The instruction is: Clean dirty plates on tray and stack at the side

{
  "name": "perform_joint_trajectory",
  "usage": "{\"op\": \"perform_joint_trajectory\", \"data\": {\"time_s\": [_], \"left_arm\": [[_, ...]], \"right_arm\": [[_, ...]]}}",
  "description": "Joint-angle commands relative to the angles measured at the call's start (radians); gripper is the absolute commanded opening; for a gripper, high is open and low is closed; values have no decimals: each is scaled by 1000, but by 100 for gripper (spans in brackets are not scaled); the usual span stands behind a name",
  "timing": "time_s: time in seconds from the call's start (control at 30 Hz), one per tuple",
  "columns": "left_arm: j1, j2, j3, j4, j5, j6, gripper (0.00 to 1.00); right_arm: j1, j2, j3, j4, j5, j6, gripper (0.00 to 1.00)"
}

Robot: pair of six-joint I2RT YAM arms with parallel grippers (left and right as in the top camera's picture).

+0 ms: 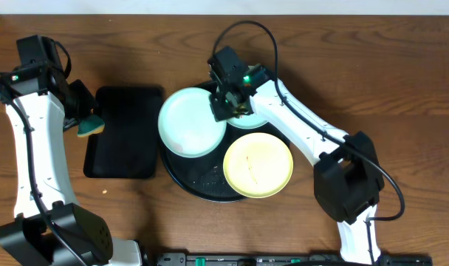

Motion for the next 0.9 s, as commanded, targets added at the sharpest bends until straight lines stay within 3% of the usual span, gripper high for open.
{"op": "perform_joint_trajectory", "data": {"time_s": [0.0, 0.27, 0.87], "left_arm": [[4, -7, 8, -10, -15, -8, 8], [3, -7, 2, -16, -15, -8, 8], [3, -7, 2, -17, -15, -9, 7]], "right_arm": [[24, -40, 70, 27, 29, -30, 1], [64, -30, 76, 269, 61, -30, 1], [202, 130, 76, 624, 211, -103, 1]]}}
